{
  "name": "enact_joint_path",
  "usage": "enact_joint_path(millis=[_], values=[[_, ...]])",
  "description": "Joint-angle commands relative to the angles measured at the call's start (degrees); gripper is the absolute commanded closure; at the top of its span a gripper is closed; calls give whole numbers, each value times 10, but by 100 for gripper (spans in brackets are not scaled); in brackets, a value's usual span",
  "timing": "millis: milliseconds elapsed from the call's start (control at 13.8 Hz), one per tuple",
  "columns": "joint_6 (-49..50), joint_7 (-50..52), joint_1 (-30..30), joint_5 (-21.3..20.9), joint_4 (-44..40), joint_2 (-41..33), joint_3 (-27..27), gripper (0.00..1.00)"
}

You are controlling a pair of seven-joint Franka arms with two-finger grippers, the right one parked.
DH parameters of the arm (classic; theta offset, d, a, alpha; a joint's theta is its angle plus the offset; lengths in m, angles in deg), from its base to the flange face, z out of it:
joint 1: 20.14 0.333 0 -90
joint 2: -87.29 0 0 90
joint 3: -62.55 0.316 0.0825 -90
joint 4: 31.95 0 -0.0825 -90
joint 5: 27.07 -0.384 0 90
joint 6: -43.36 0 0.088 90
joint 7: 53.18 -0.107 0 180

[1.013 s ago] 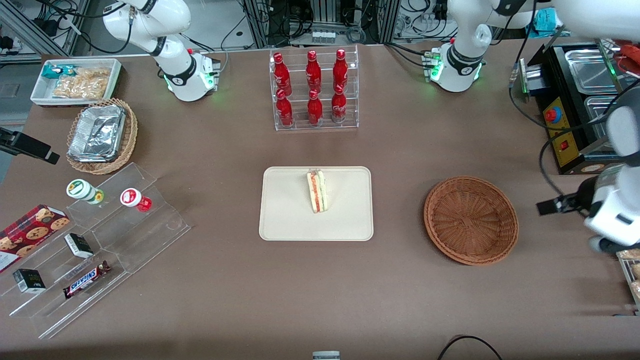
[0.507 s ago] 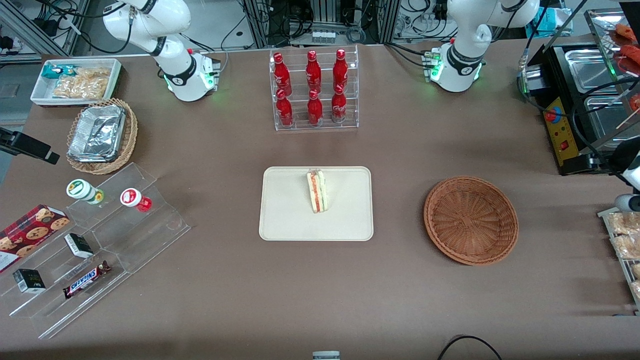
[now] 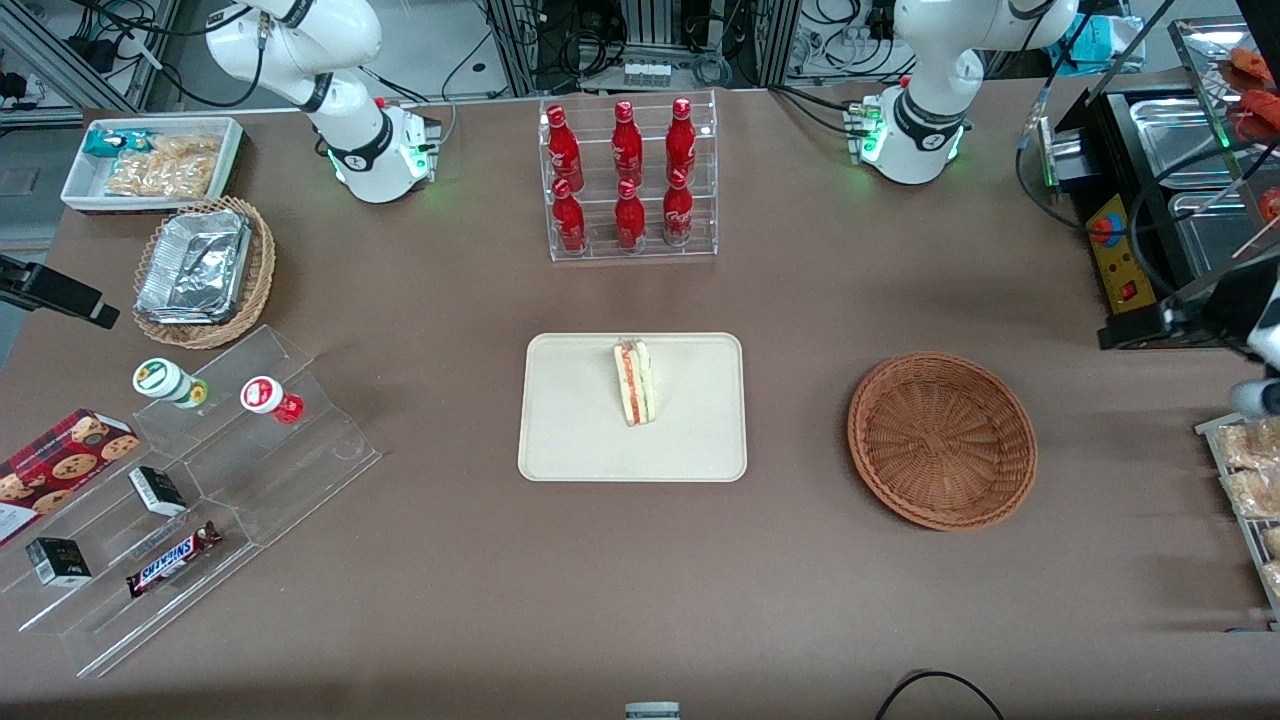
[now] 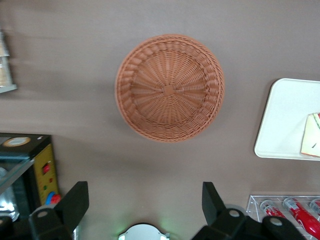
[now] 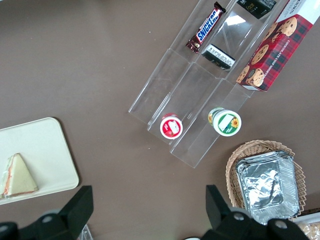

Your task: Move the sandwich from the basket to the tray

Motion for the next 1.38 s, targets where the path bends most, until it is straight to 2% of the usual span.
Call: enact_joint_path(millis=[0, 72, 217, 434, 579, 724, 1303], values=[[6, 24, 77, -99, 97, -86, -145, 0], [3, 21, 81, -96, 130, -109, -152, 0], [-5, 26, 95, -49, 153, -132, -151, 0], [-36, 39, 96, -49, 183, -158, -150, 0], [-80, 39, 100, -44, 242, -193, -150, 0], [-77, 31, 116, -41, 241, -191, -150, 0], [-80, 40, 115, -43, 216, -160, -150, 0]])
